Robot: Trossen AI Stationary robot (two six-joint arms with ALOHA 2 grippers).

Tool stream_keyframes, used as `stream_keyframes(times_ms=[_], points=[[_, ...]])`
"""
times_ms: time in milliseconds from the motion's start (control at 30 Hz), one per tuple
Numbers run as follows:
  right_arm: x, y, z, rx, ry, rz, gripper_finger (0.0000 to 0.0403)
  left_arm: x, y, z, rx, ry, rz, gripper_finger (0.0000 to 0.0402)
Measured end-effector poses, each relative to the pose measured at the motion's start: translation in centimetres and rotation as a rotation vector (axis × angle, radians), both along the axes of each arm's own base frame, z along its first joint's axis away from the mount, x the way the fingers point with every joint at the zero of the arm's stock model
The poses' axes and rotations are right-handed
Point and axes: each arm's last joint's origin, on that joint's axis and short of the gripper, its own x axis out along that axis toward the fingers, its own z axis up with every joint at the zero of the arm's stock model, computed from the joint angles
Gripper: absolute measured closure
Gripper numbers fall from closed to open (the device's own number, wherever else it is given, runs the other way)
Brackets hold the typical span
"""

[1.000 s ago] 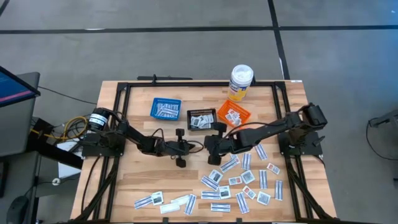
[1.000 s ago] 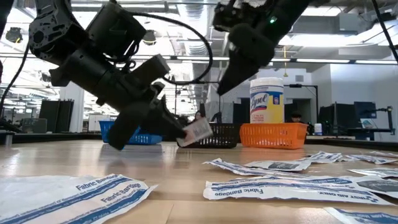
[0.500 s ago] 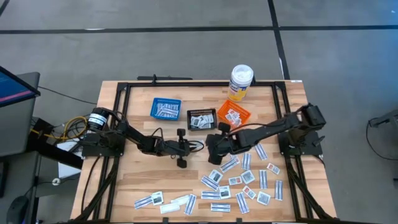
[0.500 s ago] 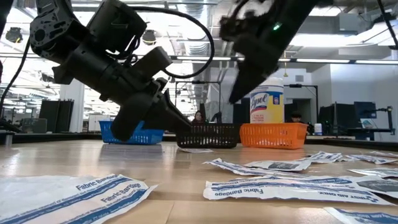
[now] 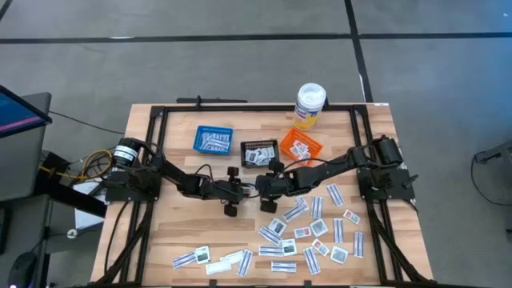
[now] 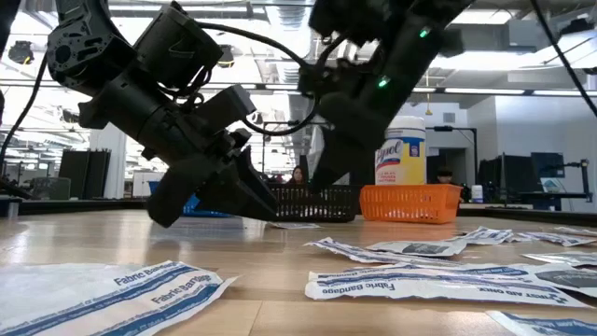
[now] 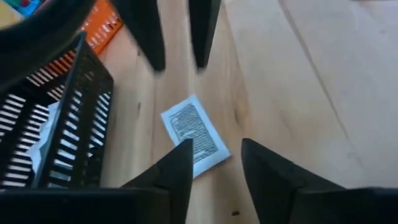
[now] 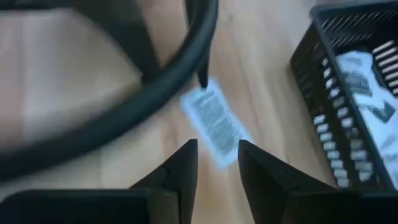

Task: Pick & Place First Aid Supplies
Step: Put the ointment pack into the orange bin

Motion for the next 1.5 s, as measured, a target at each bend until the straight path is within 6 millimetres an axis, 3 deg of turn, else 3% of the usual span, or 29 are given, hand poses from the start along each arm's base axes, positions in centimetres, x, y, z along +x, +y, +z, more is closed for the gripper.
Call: stream_keyframes(times_ms=[200,400,867,1200,1500], points=[[0.9,-1.7,-3.0,0.042,0.053,-0.025,0.0302,0.2,1.4,-0.1,-0.01,0.014,0.025,0.0248],[1.2,-2.0,-3.6,0.077,0.071,-0.016,0.0316,0.3,1.9,-0.3,-0.146,0.036,-0.036,0.0256],[1.1,-1.8,-3.8,0.157,0.088,0.023,0.0317,0.3,2.8,-0.5,-0.242,0.056,-0.01,0.0284],[1.4,-1.9,-3.7,0.174,0.056,0.033,0.0317,0.3,2.7,-0.6,-0.25,0.066,-0.033,0.0388],[0.5,-1.5,-1.4,0.175,0.051,0.046,0.0317,0.2,2.3,-0.6,-0.235,0.063,-0.024,0.0397]])
